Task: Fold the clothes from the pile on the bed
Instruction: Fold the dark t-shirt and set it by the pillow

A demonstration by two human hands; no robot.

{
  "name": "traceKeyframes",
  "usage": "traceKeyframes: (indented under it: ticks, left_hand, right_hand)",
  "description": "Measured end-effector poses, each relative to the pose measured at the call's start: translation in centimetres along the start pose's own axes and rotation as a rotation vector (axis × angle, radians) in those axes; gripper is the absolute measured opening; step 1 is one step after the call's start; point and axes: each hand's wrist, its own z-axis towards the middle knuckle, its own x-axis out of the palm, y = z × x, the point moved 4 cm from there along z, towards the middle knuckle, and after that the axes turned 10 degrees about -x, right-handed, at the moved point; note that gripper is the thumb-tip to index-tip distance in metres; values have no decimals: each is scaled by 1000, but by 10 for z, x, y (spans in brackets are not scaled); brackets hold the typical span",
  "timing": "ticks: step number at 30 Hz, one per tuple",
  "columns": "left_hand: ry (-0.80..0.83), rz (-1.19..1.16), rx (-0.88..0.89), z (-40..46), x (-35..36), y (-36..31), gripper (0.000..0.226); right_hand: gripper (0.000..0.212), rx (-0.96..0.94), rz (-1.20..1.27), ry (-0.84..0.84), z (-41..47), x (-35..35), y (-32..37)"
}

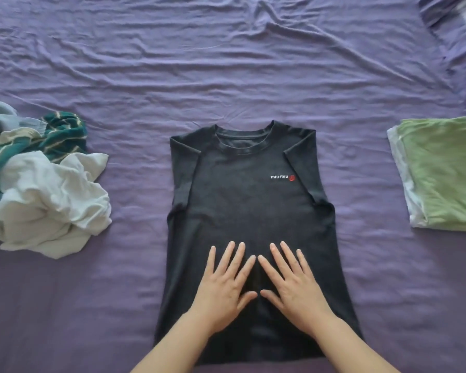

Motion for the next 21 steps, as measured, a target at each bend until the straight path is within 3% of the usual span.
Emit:
traceKeyframes:
  ticks: [4, 8, 15, 18, 21]
  left_hand:
    - [55, -124, 25, -54, 6, -36, 63]
    - [76, -307, -46, -88, 11, -50, 45]
    - [71, -238, -81, -103, 19, -53, 48]
    - [-7, -257, -105, -95, 11, -54, 37]
    - [-68, -295, -115, -88, 7, -50, 23]
  right_hand:
    - [68, -86, 90, -2, -51, 14, 17]
    - [54, -108, 183, 17, -87, 27, 33]
    - [47, -58, 215, -48, -99, 41, 39]
    - [32, -27, 268, -182, -93, 31, 38]
    - [21, -8, 333, -199, -86, 23, 33]
